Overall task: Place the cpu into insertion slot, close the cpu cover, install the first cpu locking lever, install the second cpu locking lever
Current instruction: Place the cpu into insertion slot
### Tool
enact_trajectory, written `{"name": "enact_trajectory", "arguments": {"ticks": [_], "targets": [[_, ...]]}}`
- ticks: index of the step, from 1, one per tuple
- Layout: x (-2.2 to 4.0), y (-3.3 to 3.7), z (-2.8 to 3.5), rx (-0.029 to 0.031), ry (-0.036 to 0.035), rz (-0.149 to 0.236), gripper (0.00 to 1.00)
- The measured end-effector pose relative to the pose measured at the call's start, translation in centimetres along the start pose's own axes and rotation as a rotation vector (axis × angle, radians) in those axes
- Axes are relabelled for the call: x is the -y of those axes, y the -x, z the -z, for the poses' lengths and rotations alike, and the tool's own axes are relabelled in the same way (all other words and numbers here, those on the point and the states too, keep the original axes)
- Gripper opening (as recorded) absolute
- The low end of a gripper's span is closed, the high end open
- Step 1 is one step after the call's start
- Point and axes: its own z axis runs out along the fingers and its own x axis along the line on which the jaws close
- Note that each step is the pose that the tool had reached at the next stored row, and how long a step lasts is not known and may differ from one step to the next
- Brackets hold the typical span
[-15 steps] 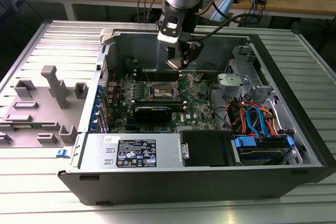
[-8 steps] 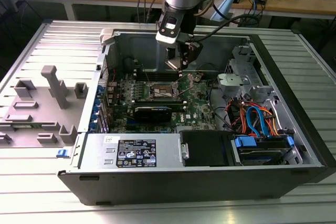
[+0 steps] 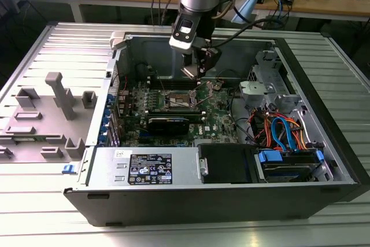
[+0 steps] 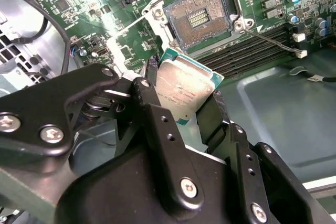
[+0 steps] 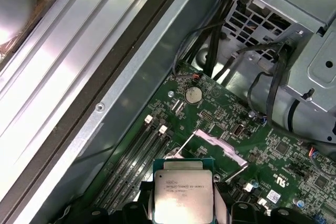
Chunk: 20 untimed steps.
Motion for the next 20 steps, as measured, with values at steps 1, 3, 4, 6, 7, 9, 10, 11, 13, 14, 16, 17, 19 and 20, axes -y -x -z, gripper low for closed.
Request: {"name": "enact_trajectory", "arguments": {"ticks": [1,3,4,6,7,9,10,11,13,14,16,17,19,20], "targets": [[0.08,-0.05,-0.08,-0.0001,-0.0002,-0.002,0.54],[0.15,-0.08,-0.24,-0.0004,-0.0011,-0.009,0.54],[0.16,-0.09,-0.31,-0.0007,-0.002,-0.015,0.54],[0.18,-0.09,-0.41,-0.0001,-0.0037,-0.048,0.54],[0.18,-0.09,-0.44,0.0001,-0.004,-0.056,0.54],[0.18,-0.09,-0.44,0.0003,-0.0042,-0.06,0.54],[0.18,-0.09,-0.46,0.0002,-0.004,-0.06,0.54],[0.18,-0.09,-0.46,0.0003,-0.004,-0.061,0.54],[0.18,-0.09,-0.46,0.0002,-0.004,-0.061,0.54],[0.18,-0.09,-0.46,0.0003,-0.004,-0.061,0.54],[0.18,-0.09,-0.45,0.0003,-0.004,-0.061,0.54],[0.18,-0.09,-0.46,0.0003,-0.004,-0.061,0.54],[0.18,-0.09,-0.46,0.0003,-0.004,-0.061,0.54],[0.18,-0.09,-0.46,0.0003,-0.004,-0.061,0.54]]}}
